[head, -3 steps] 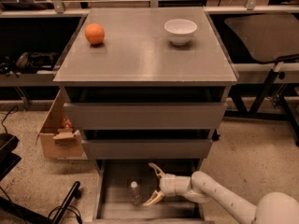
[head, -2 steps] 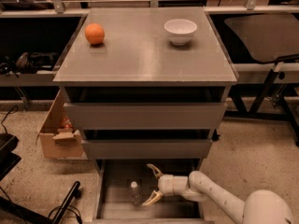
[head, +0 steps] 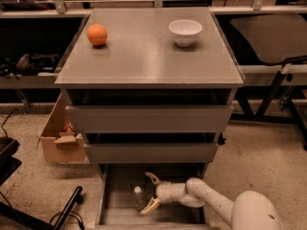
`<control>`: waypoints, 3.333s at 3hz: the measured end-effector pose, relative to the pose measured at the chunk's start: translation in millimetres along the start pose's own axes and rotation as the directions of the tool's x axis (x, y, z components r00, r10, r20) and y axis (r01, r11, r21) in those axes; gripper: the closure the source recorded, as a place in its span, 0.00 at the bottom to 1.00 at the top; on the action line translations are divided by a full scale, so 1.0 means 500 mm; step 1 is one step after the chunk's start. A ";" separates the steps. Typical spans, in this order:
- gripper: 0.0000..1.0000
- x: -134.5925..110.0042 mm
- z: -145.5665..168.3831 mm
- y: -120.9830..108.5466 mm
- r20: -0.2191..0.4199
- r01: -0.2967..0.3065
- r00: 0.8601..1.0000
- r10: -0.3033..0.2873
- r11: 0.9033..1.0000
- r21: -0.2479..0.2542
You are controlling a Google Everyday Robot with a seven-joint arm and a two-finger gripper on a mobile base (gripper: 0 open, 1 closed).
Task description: Pick water bottle from bottom drawer and place on counter
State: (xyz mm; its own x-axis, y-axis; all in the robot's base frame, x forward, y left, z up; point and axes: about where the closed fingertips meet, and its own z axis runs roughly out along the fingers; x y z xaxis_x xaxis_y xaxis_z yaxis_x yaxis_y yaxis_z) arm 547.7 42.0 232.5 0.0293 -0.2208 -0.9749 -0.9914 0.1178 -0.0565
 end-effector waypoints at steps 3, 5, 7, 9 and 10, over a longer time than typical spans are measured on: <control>0.41 0.025 0.102 0.043 0.041 -0.098 0.994 0.101 0.993 -0.072; 0.87 -0.035 0.089 0.030 0.038 -0.112 0.993 0.114 0.993 -0.035; 1.00 -0.255 -0.015 0.056 0.066 -0.111 0.992 0.110 0.994 0.011; 1.00 -0.584 -0.200 0.048 0.113 -0.122 0.987 0.115 0.991 0.062; 1.00 -0.740 -0.291 -0.012 0.087 -0.151 0.986 0.141 0.980 0.132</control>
Offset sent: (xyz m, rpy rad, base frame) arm -0.0162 0.0520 -0.0298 0.0500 0.1173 0.0516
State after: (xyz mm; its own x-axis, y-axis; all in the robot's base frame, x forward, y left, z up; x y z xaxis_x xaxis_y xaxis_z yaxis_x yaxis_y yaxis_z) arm 524.1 -17.9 625.0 -0.0993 -0.1170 -0.9882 -0.9590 0.2763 0.0636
